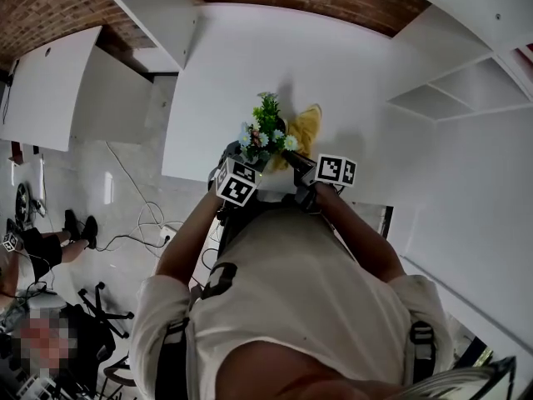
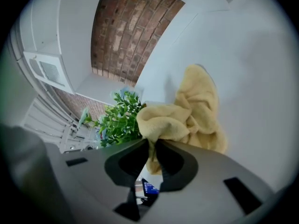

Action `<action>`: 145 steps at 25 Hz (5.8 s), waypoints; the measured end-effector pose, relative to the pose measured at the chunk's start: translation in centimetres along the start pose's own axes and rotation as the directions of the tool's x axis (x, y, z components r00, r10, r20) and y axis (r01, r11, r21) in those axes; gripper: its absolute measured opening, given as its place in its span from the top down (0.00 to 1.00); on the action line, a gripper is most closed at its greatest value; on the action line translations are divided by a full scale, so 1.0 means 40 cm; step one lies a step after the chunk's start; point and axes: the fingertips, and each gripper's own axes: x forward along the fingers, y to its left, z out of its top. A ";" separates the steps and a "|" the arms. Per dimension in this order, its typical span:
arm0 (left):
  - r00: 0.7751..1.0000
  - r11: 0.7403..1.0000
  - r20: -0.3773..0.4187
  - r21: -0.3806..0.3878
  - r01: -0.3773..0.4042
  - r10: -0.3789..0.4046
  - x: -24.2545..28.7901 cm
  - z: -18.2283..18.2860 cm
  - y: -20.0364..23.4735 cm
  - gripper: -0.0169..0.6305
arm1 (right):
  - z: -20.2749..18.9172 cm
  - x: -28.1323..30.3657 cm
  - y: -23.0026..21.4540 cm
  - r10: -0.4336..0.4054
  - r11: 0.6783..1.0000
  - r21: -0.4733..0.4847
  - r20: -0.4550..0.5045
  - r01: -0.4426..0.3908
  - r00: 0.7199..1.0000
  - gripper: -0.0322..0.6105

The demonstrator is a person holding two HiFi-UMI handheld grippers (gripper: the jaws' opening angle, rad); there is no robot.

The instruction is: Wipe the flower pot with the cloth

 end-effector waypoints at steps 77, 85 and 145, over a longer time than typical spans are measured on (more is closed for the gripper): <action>0.992 0.990 0.121 0.143 0.018 -0.035 0.036 0.036 -0.004 0.57 | 0.032 -0.007 -0.057 -0.043 0.994 0.102 0.093 0.033 0.995 0.85; 0.962 0.968 0.124 0.089 0.235 -0.245 -0.019 0.091 0.070 0.47 | 0.101 -0.023 -0.053 -0.038 0.998 0.052 0.092 0.033 0.995 0.85; 0.991 0.997 0.114 -0.039 -0.063 0.067 -0.006 -0.008 0.093 0.46 | 0.145 0.043 0.035 0.052 0.997 -0.062 0.025 -0.051 0.998 0.86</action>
